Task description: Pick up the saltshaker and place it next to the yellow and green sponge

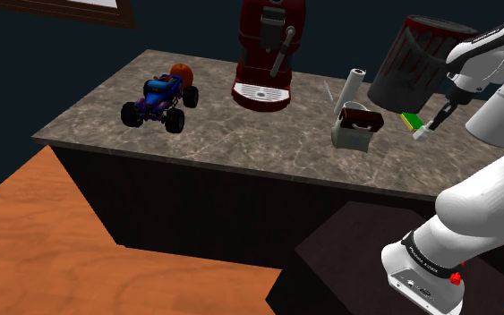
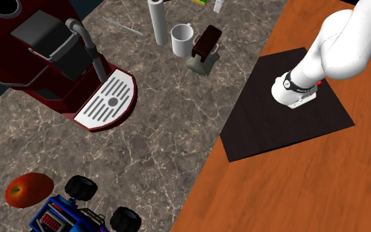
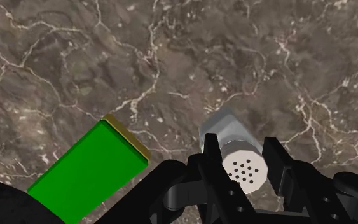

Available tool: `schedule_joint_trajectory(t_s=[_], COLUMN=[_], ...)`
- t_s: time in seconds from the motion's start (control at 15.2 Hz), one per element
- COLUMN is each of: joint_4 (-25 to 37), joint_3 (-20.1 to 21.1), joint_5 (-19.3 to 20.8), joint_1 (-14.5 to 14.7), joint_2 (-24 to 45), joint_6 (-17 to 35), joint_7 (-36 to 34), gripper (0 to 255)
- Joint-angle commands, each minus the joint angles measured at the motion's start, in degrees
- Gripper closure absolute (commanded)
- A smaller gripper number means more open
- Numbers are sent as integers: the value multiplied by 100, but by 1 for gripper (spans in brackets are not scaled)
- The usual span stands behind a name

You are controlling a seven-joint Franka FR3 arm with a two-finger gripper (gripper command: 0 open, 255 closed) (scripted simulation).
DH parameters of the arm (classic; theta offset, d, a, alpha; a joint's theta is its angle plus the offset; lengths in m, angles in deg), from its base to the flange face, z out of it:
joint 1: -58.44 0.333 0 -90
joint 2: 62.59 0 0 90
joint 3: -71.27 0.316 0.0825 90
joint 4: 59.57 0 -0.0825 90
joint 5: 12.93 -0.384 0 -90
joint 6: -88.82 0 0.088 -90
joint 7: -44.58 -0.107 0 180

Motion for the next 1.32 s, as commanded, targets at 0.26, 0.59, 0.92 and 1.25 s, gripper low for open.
schedule_joint_trajectory(t_s=[0.26,0.59,0.92,1.25], joint_4=[-53,-53,47,369], joint_3=[5,5,2,12], joint_5=[-43,-43,43,231], joint_1=[-1,-1,10,31], joint_2=[53,53,-56,-310], joint_6=[98,97,-86,-606], joint_7=[22,22,-39,-176], gripper=[255,0,0,0])
